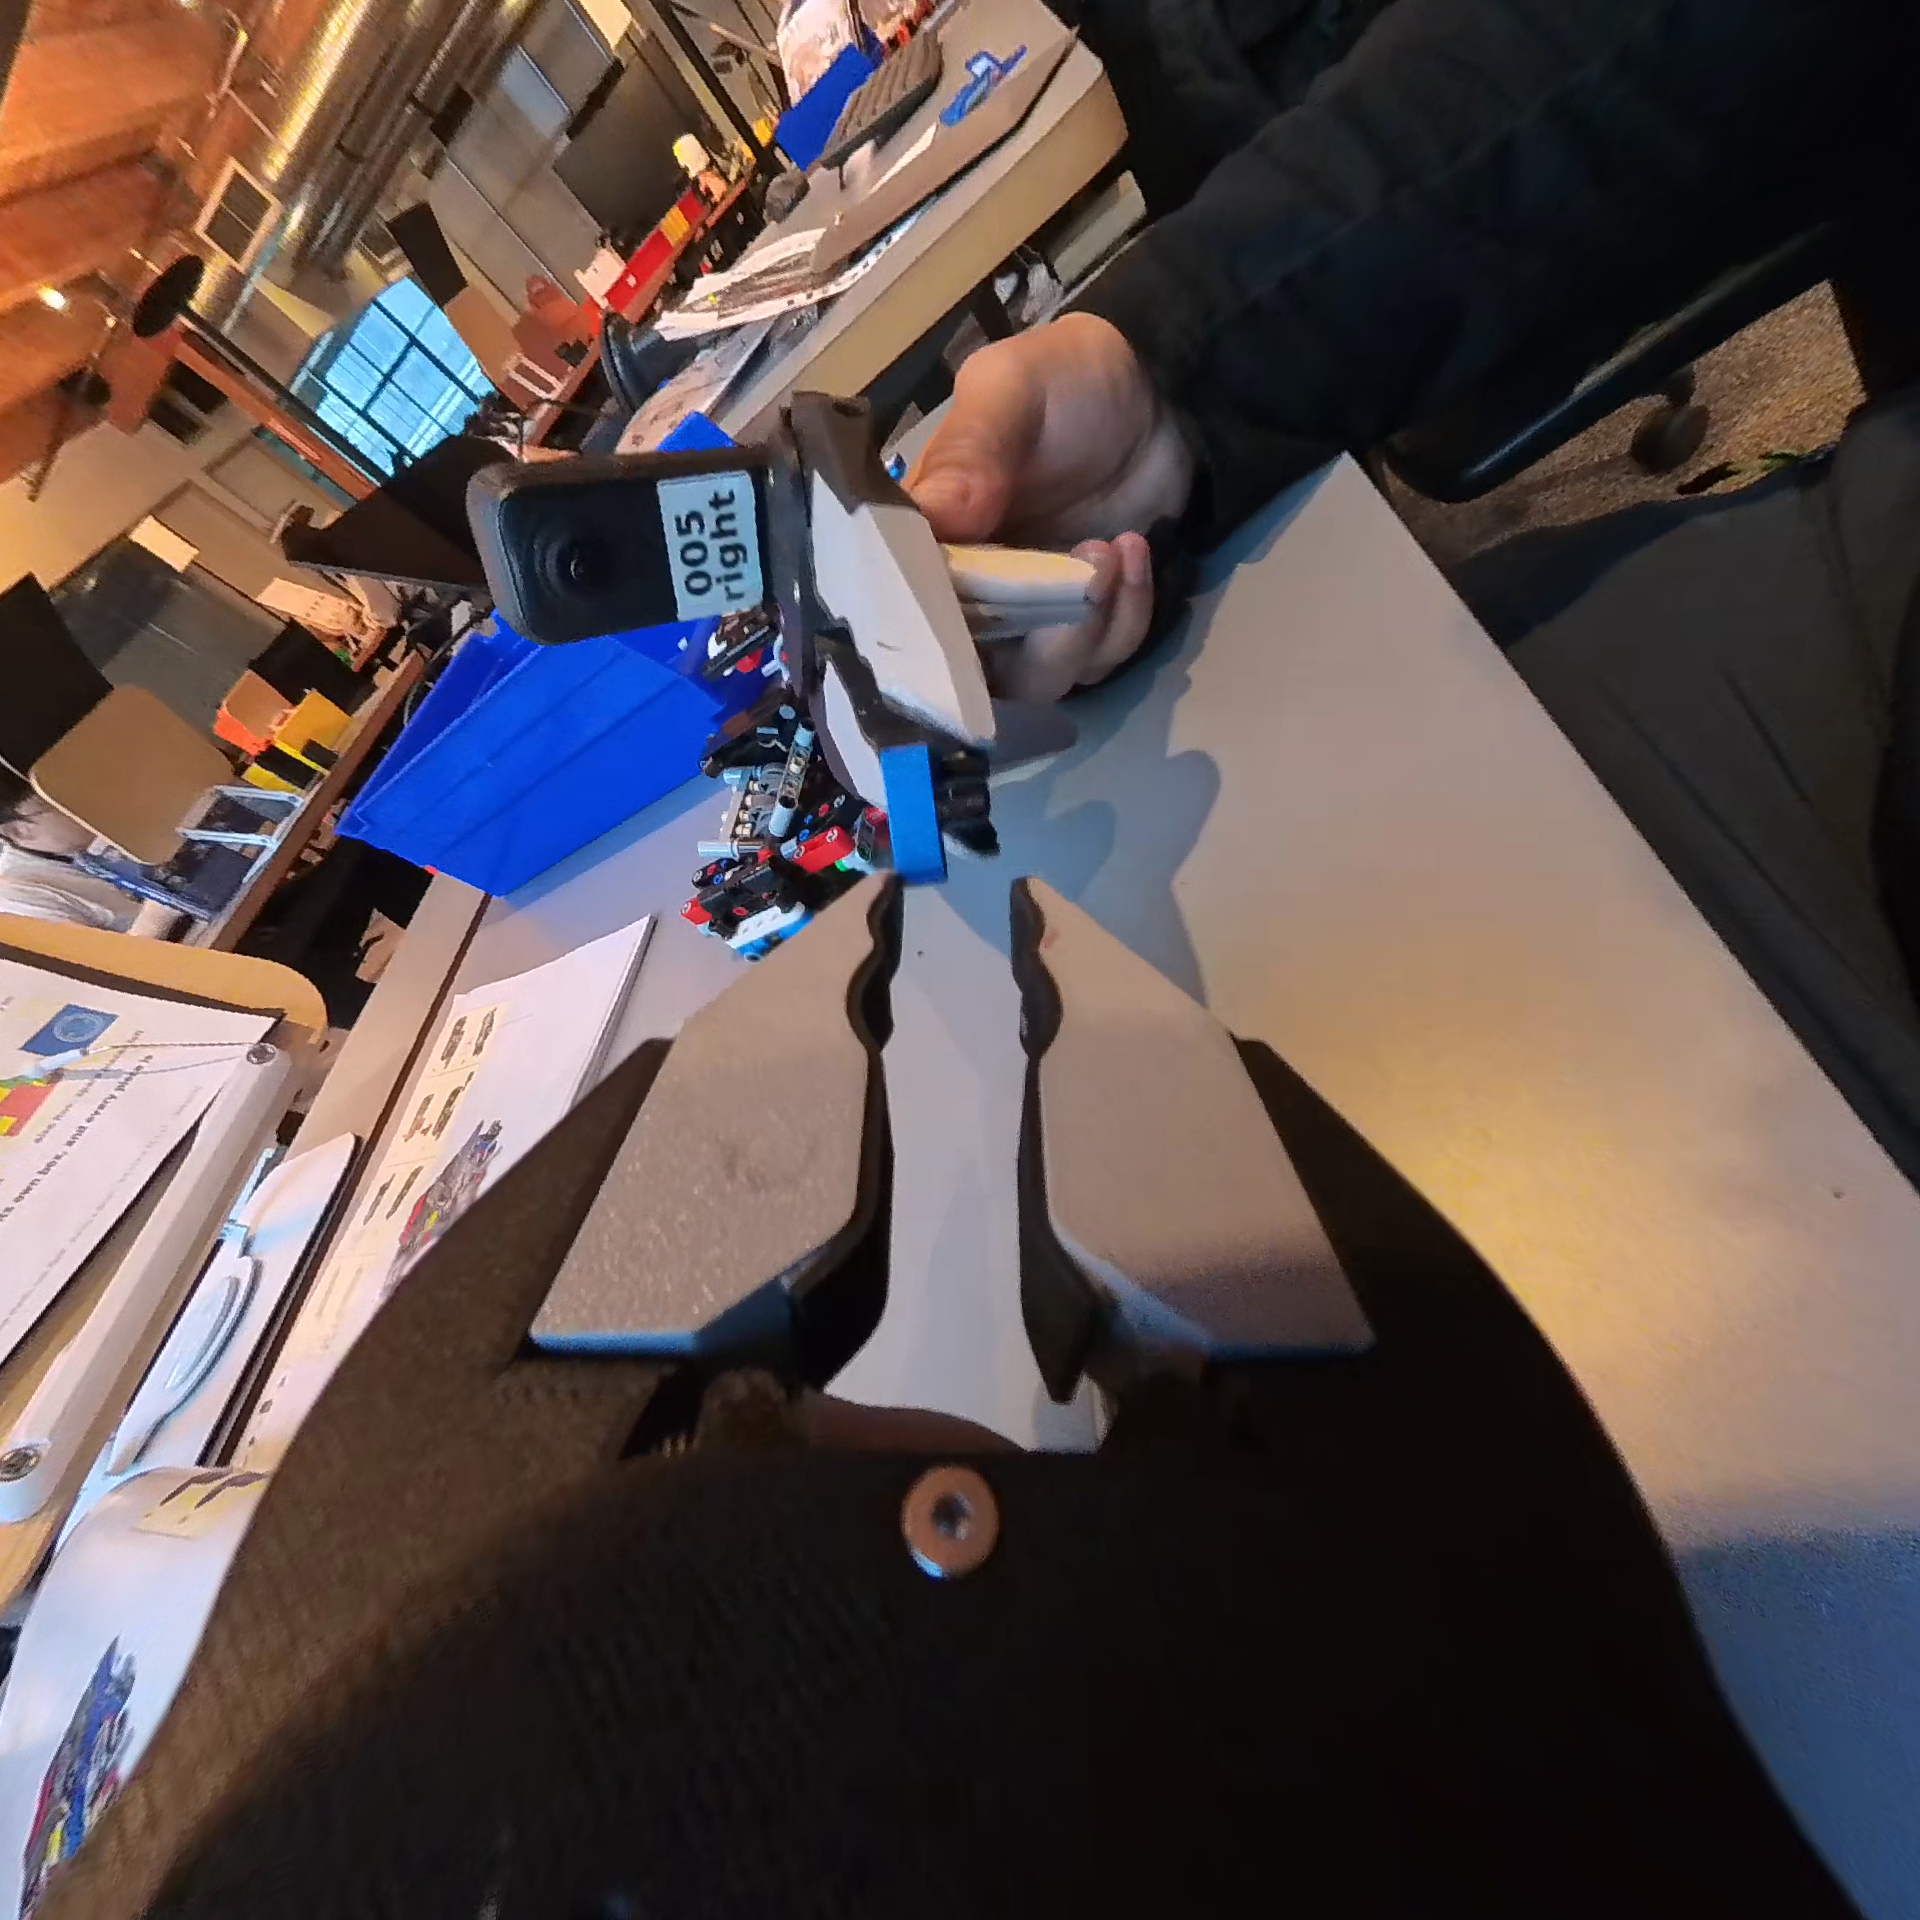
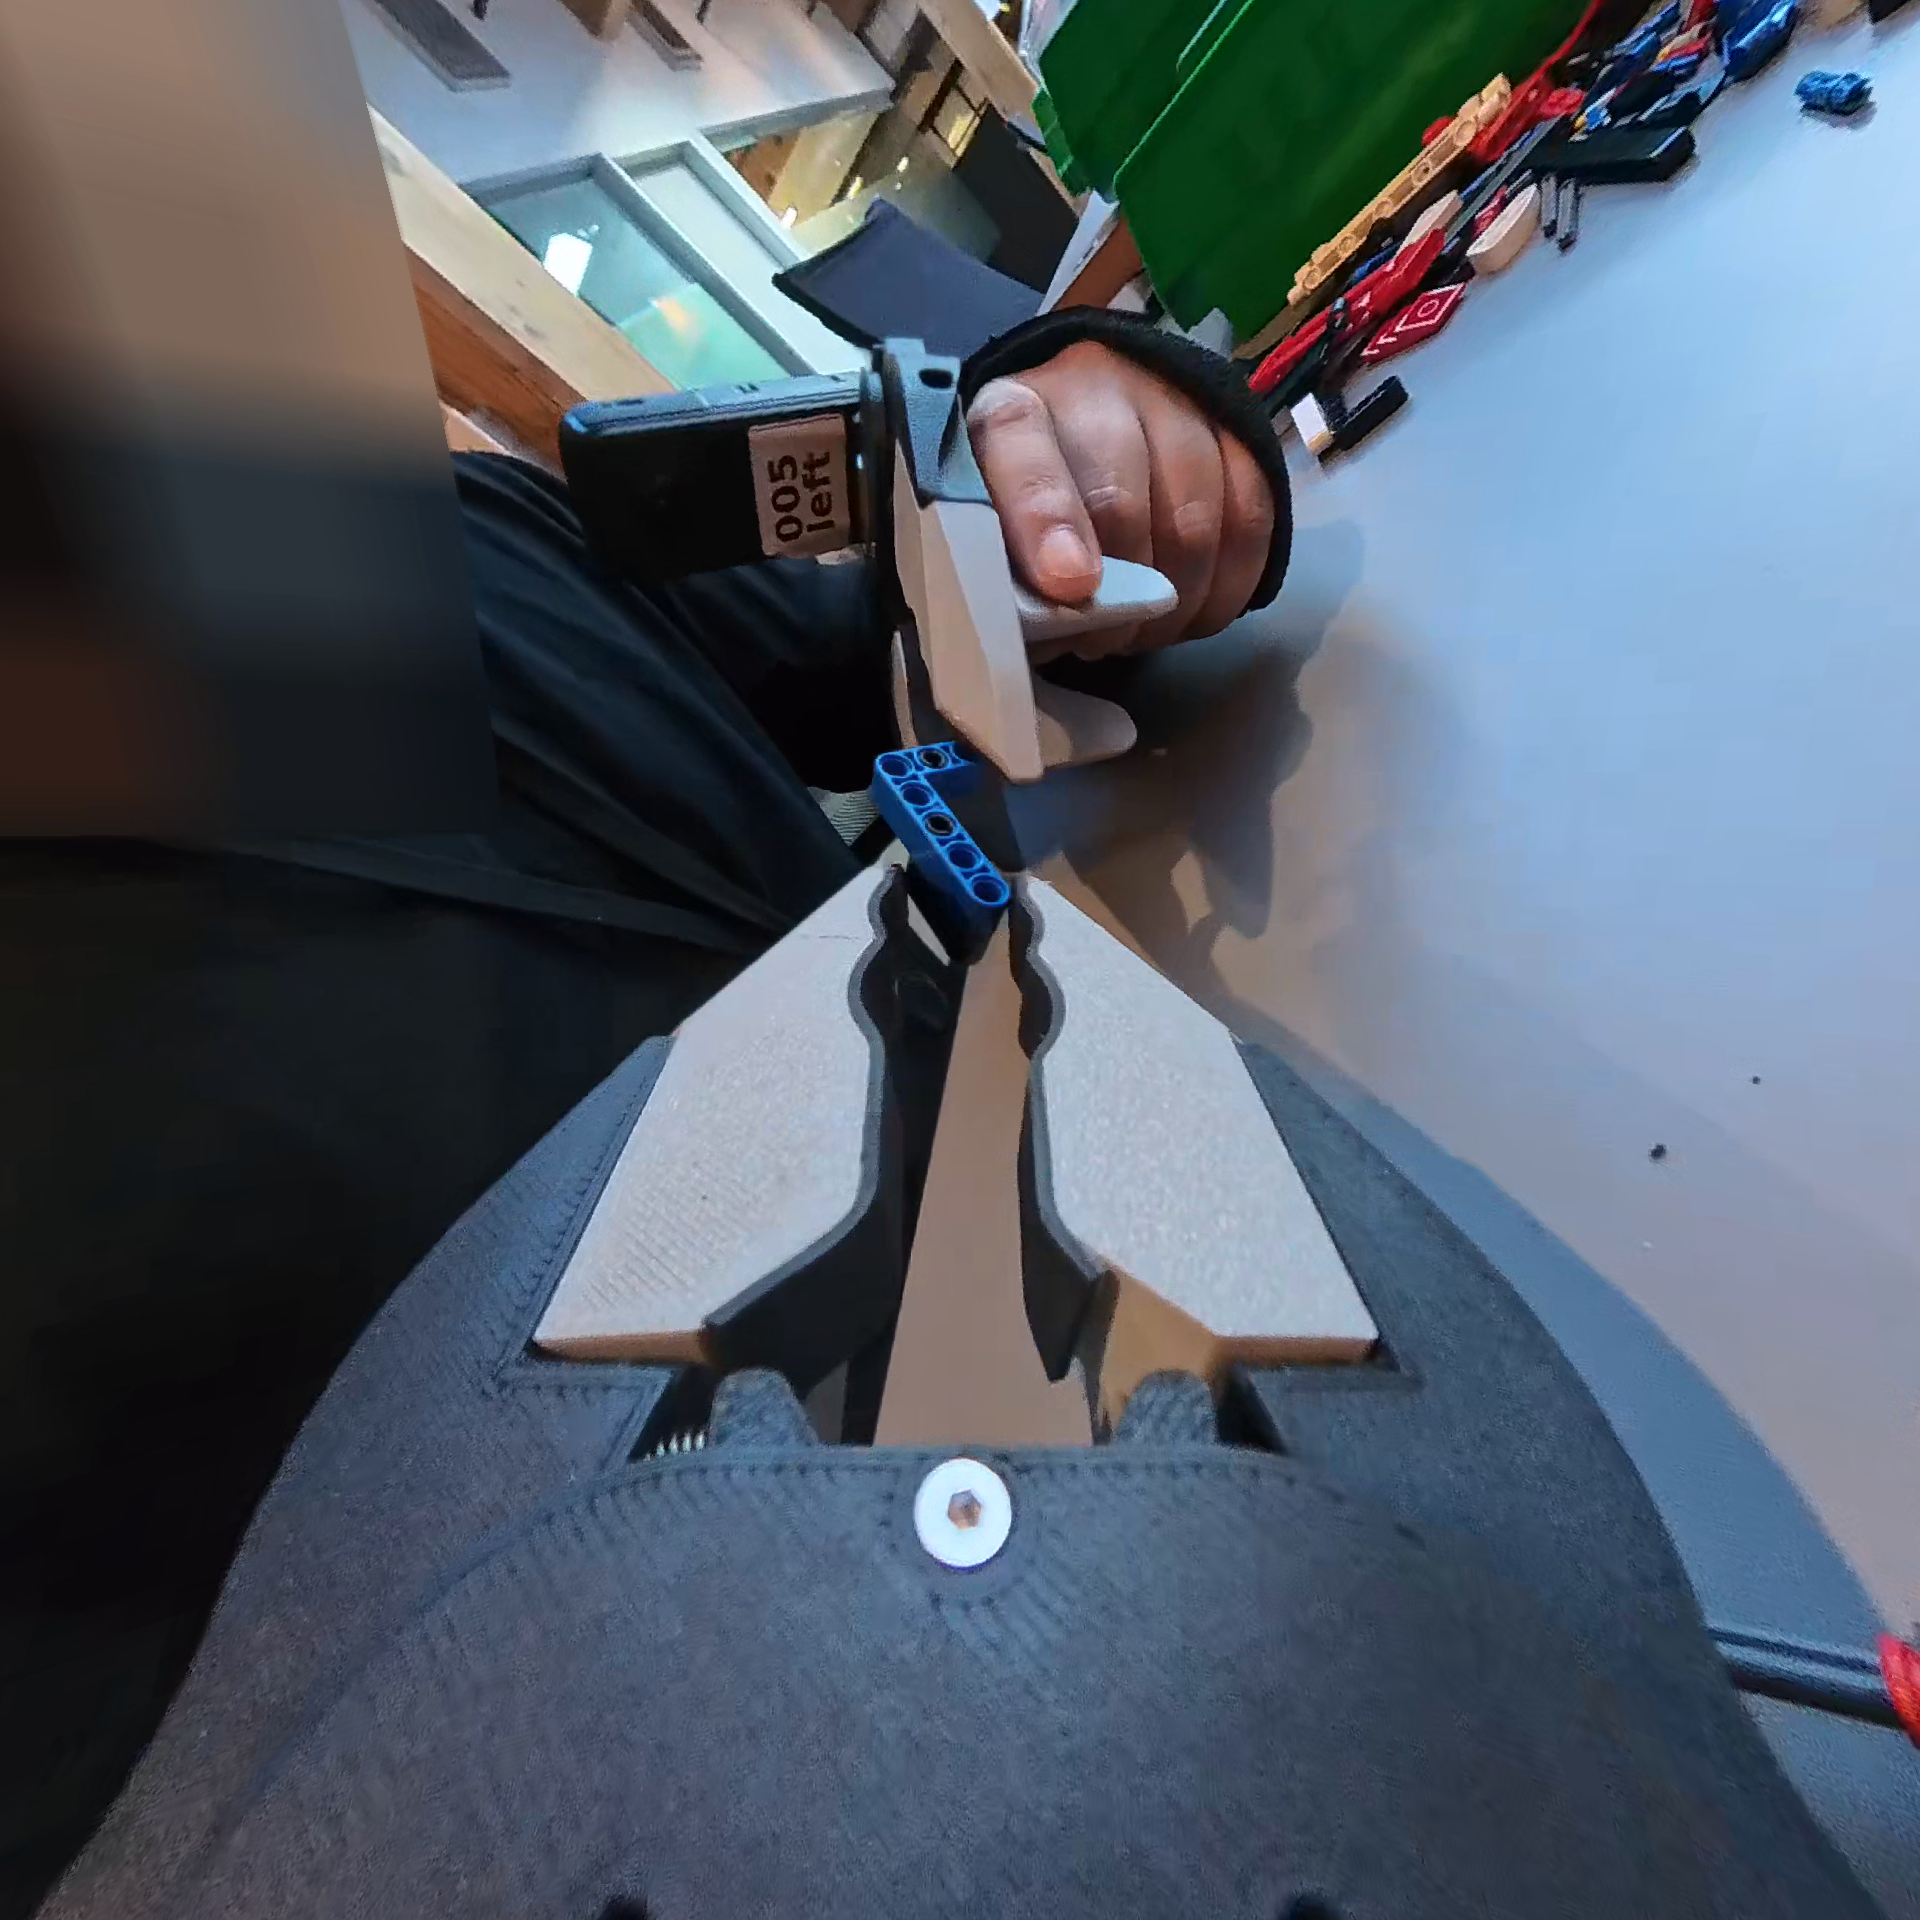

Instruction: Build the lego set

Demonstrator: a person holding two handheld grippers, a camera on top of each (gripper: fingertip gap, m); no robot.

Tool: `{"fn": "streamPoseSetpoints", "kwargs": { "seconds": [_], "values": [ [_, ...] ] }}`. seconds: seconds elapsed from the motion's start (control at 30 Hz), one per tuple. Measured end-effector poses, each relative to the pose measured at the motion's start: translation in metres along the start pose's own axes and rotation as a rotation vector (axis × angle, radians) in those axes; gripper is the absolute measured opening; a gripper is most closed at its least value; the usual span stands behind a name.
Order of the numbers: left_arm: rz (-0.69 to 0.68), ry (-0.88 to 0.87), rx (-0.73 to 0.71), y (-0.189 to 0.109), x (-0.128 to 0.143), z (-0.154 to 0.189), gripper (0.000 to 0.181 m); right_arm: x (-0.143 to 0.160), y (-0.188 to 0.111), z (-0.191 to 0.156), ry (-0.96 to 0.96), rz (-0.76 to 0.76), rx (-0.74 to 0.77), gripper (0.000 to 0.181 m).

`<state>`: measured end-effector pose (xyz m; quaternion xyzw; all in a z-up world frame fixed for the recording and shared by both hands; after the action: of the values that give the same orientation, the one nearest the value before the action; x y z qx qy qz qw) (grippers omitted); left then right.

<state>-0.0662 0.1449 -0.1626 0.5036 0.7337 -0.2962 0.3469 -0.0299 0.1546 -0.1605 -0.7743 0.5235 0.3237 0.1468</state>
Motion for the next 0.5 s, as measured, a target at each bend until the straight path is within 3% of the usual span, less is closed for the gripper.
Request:
{"fn": "streamPoseSetpoints", "kwargs": {
  "seconds": [0.13,0.37,0.5],
  "values": [
    [-0.028,-0.026,-0.012,-0.001,0.007,-0.004,0.012,-0.004,-0.002,-0.007,0.019,0.033,-0.059,0.016],
    [-0.010,-0.176,-0.056,0.000,0.013,-0.018,0.014,-0.029,-0.003,-0.028,0.204,0.248,-0.283,0.017],
    [0.033,-0.223,-0.057,0.003,-0.007,-0.024,0.015,-0.023,-0.004,-0.042,0.247,0.272,-0.343,0.017]
  ]
}}
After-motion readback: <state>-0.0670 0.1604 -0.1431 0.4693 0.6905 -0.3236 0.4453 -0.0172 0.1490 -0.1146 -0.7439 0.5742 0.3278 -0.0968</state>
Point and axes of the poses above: each gripper's, where its closed fingertips meet, y out along the fingers, x out of its underside, z = x × y across the jaws, the point moved 2 cm from there along -y, back along the fingers, and after that the axes turned 14 degrees about z, right-handed, at the moved point
